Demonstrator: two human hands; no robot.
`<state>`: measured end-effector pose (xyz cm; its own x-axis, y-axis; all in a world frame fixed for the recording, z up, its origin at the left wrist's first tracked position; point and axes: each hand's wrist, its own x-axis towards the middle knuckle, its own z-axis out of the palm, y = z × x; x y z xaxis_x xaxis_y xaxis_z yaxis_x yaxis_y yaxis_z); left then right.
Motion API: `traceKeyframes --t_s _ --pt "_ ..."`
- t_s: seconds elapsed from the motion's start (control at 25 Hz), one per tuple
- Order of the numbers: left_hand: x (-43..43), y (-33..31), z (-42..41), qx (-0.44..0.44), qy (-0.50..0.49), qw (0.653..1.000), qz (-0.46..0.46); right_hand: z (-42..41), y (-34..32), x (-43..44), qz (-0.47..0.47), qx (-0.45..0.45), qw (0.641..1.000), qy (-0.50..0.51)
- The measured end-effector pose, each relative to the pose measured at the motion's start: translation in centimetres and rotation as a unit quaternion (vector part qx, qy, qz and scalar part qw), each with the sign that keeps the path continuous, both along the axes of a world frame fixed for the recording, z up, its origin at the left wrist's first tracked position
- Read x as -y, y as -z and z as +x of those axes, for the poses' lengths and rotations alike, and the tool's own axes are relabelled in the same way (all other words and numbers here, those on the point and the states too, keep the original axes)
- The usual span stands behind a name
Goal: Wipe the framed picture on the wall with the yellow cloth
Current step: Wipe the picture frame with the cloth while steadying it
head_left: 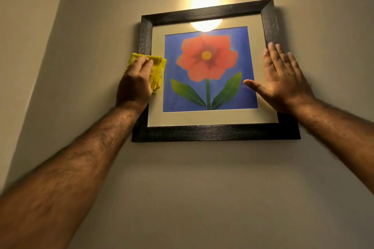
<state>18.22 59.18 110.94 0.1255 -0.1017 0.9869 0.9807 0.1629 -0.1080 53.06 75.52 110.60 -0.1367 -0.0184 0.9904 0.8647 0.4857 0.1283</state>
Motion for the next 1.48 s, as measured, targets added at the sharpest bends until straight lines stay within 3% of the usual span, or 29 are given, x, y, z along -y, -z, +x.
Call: traceKeyframes --t_s 0.12,0.44,0.72,0.84,0.96,1.28,1.48 --pt "-1.2 1.4 -0.1 0.019 0.002 0.996 -0.086 -0.2 0.0 0.0 -0.004 0.006 1.0 -0.013" --pt "-0.9 12.9 -1.3 0.004 0.008 0.992 -0.126 -0.5 0.2 0.2 -0.007 0.002 1.0 -0.008" --pt "-0.2 -4.0 -0.2 0.069 0.035 0.985 -0.153 -1.1 0.6 -0.2 0.006 -0.02 1.0 -0.004" --pt "-0.4 -6.8 -0.5 0.073 0.039 0.985 -0.155 -1.3 0.7 -0.2 0.005 -0.021 1.0 0.0" --pt "-0.5 -3.8 -1.0 0.064 0.062 0.986 -0.142 -1.2 0.7 -0.2 -0.001 -0.027 1.0 0.002" --pt "0.3 15.1 -2.7 0.005 0.05 0.987 -0.151 -1.3 0.6 0.4 -0.011 -0.022 1.0 -0.008" --pt "0.7 9.5 -2.3 0.015 0.036 0.987 -0.158 -1.4 0.7 0.3 -0.001 -0.022 1.0 -0.008"
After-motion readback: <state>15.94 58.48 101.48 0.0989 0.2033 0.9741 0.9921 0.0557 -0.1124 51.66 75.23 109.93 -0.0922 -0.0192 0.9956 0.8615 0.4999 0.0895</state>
